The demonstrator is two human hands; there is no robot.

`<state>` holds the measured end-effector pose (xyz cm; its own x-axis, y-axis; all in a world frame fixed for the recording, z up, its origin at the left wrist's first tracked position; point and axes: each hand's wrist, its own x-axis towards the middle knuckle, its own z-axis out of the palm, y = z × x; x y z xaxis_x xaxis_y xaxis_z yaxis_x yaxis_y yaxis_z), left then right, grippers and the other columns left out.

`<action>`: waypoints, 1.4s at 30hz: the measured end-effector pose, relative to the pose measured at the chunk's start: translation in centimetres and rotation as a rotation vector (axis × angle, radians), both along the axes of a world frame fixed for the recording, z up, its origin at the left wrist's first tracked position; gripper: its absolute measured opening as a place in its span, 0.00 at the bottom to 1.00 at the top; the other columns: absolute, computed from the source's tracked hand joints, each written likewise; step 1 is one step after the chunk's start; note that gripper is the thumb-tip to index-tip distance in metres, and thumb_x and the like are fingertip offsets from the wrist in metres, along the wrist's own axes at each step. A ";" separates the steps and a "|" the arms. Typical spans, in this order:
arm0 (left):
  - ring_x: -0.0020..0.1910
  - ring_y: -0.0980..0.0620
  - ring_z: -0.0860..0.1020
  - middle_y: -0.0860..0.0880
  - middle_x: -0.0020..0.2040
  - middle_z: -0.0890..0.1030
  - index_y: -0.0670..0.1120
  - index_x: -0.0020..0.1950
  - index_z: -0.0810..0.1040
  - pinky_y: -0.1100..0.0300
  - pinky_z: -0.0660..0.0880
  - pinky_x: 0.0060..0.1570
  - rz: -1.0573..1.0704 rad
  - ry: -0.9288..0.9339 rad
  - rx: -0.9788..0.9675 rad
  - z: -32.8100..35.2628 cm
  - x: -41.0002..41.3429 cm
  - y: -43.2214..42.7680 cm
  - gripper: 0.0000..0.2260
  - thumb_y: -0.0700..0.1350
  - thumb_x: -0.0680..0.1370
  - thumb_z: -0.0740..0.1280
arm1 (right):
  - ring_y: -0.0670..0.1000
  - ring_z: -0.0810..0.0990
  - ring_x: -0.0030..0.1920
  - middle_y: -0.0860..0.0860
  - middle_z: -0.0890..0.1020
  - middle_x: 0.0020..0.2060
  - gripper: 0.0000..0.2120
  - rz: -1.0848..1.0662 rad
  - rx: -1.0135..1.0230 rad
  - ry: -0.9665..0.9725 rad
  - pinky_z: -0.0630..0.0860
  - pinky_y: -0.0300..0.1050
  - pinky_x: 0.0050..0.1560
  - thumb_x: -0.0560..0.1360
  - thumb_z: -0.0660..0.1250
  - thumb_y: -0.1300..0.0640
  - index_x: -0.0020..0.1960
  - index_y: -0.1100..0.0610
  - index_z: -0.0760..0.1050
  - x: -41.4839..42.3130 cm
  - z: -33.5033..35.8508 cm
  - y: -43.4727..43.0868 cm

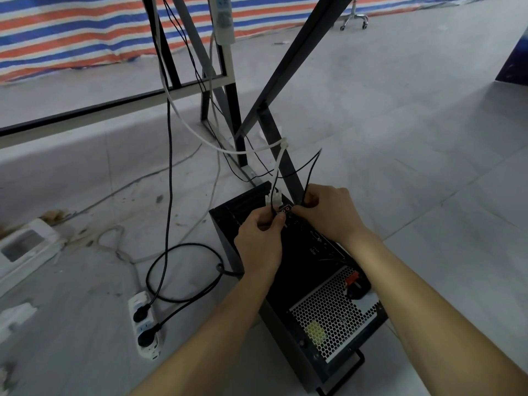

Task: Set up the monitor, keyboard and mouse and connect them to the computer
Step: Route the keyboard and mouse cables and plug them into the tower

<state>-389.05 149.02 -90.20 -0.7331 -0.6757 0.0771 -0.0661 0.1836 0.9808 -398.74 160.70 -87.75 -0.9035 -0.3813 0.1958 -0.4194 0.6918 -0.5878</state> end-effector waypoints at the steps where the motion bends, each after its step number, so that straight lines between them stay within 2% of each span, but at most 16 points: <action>1: 0.44 0.72 0.78 0.61 0.44 0.82 0.51 0.55 0.83 0.79 0.71 0.45 -0.004 -0.002 -0.005 0.0 -0.1 0.0 0.08 0.45 0.77 0.73 | 0.45 0.75 0.32 0.48 0.78 0.32 0.15 0.006 -0.028 -0.010 0.67 0.34 0.31 0.72 0.74 0.49 0.36 0.56 0.73 0.1 -0.2 0.1; 4: 0.42 0.76 0.76 0.62 0.43 0.80 0.51 0.55 0.83 0.81 0.70 0.44 -0.007 -0.012 -0.024 0.0 -0.1 0.2 0.08 0.45 0.77 0.73 | 0.48 0.76 0.34 0.49 0.79 0.32 0.14 0.032 -0.007 -0.010 0.69 0.38 0.32 0.72 0.74 0.48 0.37 0.56 0.74 -0.1 -0.4 -0.1; 8: 0.41 0.76 0.76 0.63 0.42 0.79 0.50 0.55 0.83 0.81 0.69 0.43 -0.021 -0.023 -0.055 0.3 0.3 0.3 0.07 0.45 0.77 0.73 | 0.52 0.71 0.33 0.52 0.75 0.32 0.20 0.077 0.104 0.028 0.62 0.42 0.29 0.73 0.72 0.49 0.33 0.52 0.63 -0.1 0.0 -1.3; 14: 0.43 0.68 0.77 0.60 0.46 0.81 0.51 0.56 0.83 0.73 0.72 0.47 -0.005 -0.100 -0.074 0.8 0.9 0.3 0.08 0.47 0.77 0.72 | 0.49 0.75 0.35 0.50 0.78 0.35 0.15 -0.057 0.039 -0.104 0.63 0.35 0.28 0.74 0.72 0.47 0.36 0.51 0.69 0.8 0.5 -0.6; 16: 0.47 0.62 0.77 0.57 0.49 0.81 0.51 0.59 0.82 0.70 0.70 0.50 -0.009 -0.132 -0.071 1.3 1.2 0.9 0.10 0.49 0.78 0.71 | 0.45 0.75 0.33 0.46 0.77 0.33 0.15 -0.132 -0.100 -0.140 0.67 0.32 0.29 0.75 0.71 0.47 0.36 0.50 0.70 1.4 0.9 0.0; 17: 0.49 0.60 0.77 0.57 0.51 0.81 0.50 0.60 0.82 0.69 0.70 0.52 -0.026 -0.152 -0.061 1.6 1.5 1.3 0.12 0.49 0.78 0.71 | 0.45 0.78 0.33 0.46 0.79 0.33 0.14 -0.216 -0.254 -0.162 0.73 0.32 0.33 0.74 0.71 0.44 0.37 0.51 0.73 1.7 1.5 0.5; 19: 0.52 0.57 0.78 0.54 0.54 0.82 0.49 0.63 0.81 0.65 0.72 0.56 -0.001 -0.156 0.035 1.9 1.5 1.5 0.15 0.50 0.77 0.72 | 0.51 0.84 0.36 0.49 0.84 0.35 0.15 -0.321 -0.517 -0.214 0.83 0.49 0.42 0.71 0.72 0.42 0.41 0.54 0.78 1.0 2.9 1.4; 21: 0.52 0.55 0.81 0.52 0.56 0.83 0.47 0.65 0.80 0.59 0.76 0.60 0.006 -0.168 0.127 2.1 1.3 1.2 0.18 0.49 0.77 0.73 | 0.54 0.86 0.38 0.53 0.86 0.38 0.09 -0.322 -0.724 -0.328 0.84 0.52 0.44 0.73 0.74 0.50 0.43 0.57 0.80 1.0 4.4 2.5; 23: 0.49 0.52 0.83 0.49 0.52 0.85 0.45 0.64 0.80 0.56 0.80 0.55 -0.048 -0.155 0.270 2.3 0.5 0.7 0.17 0.47 0.76 0.74 | 0.54 0.85 0.39 0.58 0.86 0.41 0.04 -0.293 -1.073 -0.571 0.84 0.46 0.43 0.76 0.72 0.60 0.47 0.61 0.81 1.7 5.2 3.7; 25: 0.47 0.49 0.85 0.46 0.51 0.85 0.43 0.61 0.80 0.58 0.82 0.45 -0.167 -0.127 0.518 3.3 -0.6 -0.7 0.15 0.45 0.76 0.74 | 0.52 0.85 0.40 0.58 0.86 0.41 0.03 -0.250 -1.368 -0.899 0.83 0.42 0.41 0.78 0.69 0.64 0.49 0.64 0.80 2.8 5.0 4.5; 28: 0.49 0.49 0.85 0.45 0.49 0.85 0.42 0.54 0.81 0.62 0.81 0.41 -0.367 -0.125 0.793 5.6 -0.7 -2.2 0.08 0.45 0.78 0.71 | 0.51 0.86 0.40 0.58 0.86 0.43 0.06 -0.219 -1.459 -1.115 0.82 0.41 0.37 0.79 0.65 0.64 0.51 0.64 0.81 3.5 3.2 5.6; 32: 0.45 0.52 0.85 0.46 0.44 0.85 0.40 0.52 0.81 0.61 0.81 0.47 -0.386 -0.073 1.019 8.5 -0.2 -3.4 0.07 0.43 0.78 0.71 | 0.50 0.85 0.40 0.55 0.85 0.46 0.11 -0.087 -1.459 -1.271 0.82 0.41 0.40 0.76 0.64 0.64 0.54 0.65 0.82 3.5 3.4 4.6; 35: 0.41 0.53 0.85 0.45 0.44 0.85 0.41 0.50 0.82 0.62 0.82 0.38 -0.338 -0.038 1.061 9.8 -0.3 -3.5 0.07 0.44 0.77 0.72 | 0.50 0.84 0.35 0.54 0.85 0.42 0.11 -0.022 -1.499 -1.320 0.82 0.38 0.42 0.73 0.64 0.65 0.49 0.66 0.84 2.9 4.3 3.1; 38: 0.41 0.52 0.86 0.45 0.46 0.86 0.41 0.53 0.82 0.61 0.83 0.39 -0.336 -0.045 1.055 10.4 -0.1 -3.1 0.09 0.45 0.77 0.72 | 0.50 0.82 0.34 0.54 0.84 0.39 0.11 0.011 -1.586 -1.317 0.82 0.37 0.41 0.73 0.64 0.65 0.51 0.66 0.83 2.4 4.6 3.2; 40: 0.42 0.51 0.86 0.45 0.48 0.86 0.41 0.57 0.82 0.60 0.83 0.40 -0.335 -0.039 1.052 10.8 0.2 -3.1 0.12 0.45 0.76 0.73 | 0.50 0.82 0.35 0.53 0.84 0.40 0.11 0.018 -1.592 -1.318 0.82 0.37 0.41 0.73 0.64 0.65 0.51 0.65 0.82 2.1 4.4 3.9; 42: 0.42 0.52 0.86 0.46 0.49 0.86 0.43 0.57 0.82 0.61 0.82 0.38 -0.318 -0.028 1.044 11.1 0.3 -3.3 0.12 0.45 0.76 0.73 | 0.49 0.82 0.37 0.53 0.84 0.42 0.10 0.010 -1.576 -1.321 0.82 0.37 0.42 0.75 0.64 0.65 0.49 0.65 0.83 1.7 4.1 4.8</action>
